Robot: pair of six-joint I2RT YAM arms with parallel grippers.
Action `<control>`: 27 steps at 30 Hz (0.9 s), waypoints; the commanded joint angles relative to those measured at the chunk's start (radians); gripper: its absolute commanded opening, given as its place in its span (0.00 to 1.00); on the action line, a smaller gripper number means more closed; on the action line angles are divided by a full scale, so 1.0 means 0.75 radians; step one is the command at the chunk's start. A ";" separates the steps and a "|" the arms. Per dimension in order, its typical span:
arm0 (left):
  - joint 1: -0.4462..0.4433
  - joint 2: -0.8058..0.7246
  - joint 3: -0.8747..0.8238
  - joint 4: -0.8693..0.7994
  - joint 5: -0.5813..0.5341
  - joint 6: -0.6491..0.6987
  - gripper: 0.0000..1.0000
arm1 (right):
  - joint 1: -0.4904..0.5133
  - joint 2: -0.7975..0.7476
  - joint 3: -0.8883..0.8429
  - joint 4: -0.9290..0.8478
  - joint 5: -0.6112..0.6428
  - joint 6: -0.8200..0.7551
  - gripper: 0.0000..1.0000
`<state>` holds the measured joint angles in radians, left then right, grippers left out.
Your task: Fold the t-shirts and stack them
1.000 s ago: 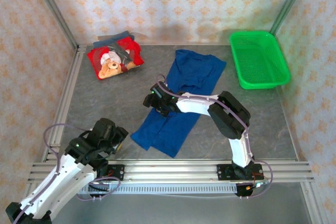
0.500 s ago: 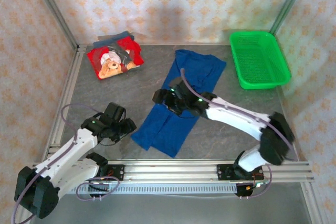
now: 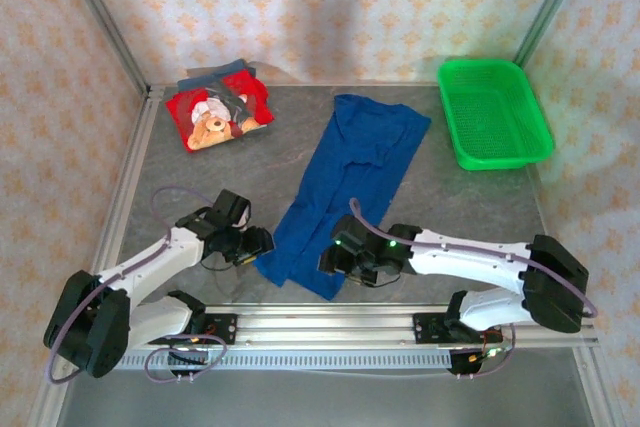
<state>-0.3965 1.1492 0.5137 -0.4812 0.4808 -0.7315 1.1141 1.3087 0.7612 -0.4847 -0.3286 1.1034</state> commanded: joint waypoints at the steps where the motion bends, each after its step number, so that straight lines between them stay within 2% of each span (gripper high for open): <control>1: 0.011 0.040 -0.039 0.082 0.058 0.042 0.47 | 0.038 0.105 -0.011 0.070 0.000 0.069 0.67; 9: 0.003 0.020 -0.106 0.110 0.099 0.037 0.38 | 0.077 0.258 -0.003 0.158 0.002 0.103 0.64; 13: -0.002 0.012 -0.156 0.138 0.119 0.020 0.26 | 0.076 0.293 -0.005 0.175 0.040 0.124 0.60; 15: -0.008 0.000 -0.164 0.140 0.126 0.013 0.19 | 0.077 0.309 -0.006 0.164 0.060 0.133 0.52; 20: -0.057 -0.017 -0.158 0.156 0.148 -0.025 0.03 | 0.074 0.233 -0.069 0.104 0.183 0.208 0.20; 22: -0.097 -0.015 -0.144 0.161 0.150 -0.049 0.00 | 0.071 0.156 -0.108 0.055 0.237 0.240 0.10; 25: -0.157 -0.028 -0.136 0.195 0.156 -0.115 0.00 | 0.060 0.006 -0.159 -0.054 0.313 0.287 0.01; 27: -0.193 -0.037 -0.124 0.202 0.153 -0.150 0.00 | 0.049 -0.090 -0.194 -0.109 0.339 0.303 0.00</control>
<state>-0.5133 1.1419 0.4053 -0.3485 0.5823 -0.7891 1.1599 1.3254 0.6418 -0.4694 -0.1848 1.2839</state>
